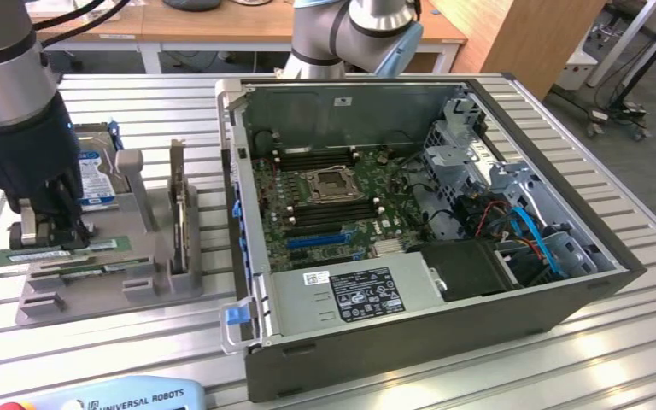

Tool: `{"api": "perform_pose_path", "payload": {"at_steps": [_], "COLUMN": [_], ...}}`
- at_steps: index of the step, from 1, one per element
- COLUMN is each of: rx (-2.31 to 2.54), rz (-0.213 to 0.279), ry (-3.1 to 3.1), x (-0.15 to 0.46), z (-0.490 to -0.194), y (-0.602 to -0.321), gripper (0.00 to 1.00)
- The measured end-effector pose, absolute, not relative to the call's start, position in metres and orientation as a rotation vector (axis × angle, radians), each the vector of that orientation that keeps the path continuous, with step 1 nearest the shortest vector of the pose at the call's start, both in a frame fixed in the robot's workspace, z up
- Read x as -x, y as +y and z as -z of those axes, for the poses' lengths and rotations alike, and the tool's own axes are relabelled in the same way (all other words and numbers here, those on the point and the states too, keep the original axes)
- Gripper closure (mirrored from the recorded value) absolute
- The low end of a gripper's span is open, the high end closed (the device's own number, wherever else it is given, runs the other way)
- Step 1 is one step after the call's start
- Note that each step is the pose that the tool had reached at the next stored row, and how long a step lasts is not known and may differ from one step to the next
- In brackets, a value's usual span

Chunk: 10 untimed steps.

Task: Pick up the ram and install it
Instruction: 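Pick up the ram and move it above insertion slot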

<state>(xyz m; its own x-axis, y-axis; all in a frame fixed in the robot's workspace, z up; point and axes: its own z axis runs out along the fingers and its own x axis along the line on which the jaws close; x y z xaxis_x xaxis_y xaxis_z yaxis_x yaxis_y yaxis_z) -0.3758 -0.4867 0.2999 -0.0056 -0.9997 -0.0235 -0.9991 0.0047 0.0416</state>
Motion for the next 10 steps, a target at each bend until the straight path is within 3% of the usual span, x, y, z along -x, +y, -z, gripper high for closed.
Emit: {"api": "perform_pose_path", "payload": {"at_steps": [10], "rx": [-2.206], "rz": [0.072], "ry": [-2.218], "x": [0.376], "z": [-0.321], "y": [-0.487], "gripper": [0.88]}}
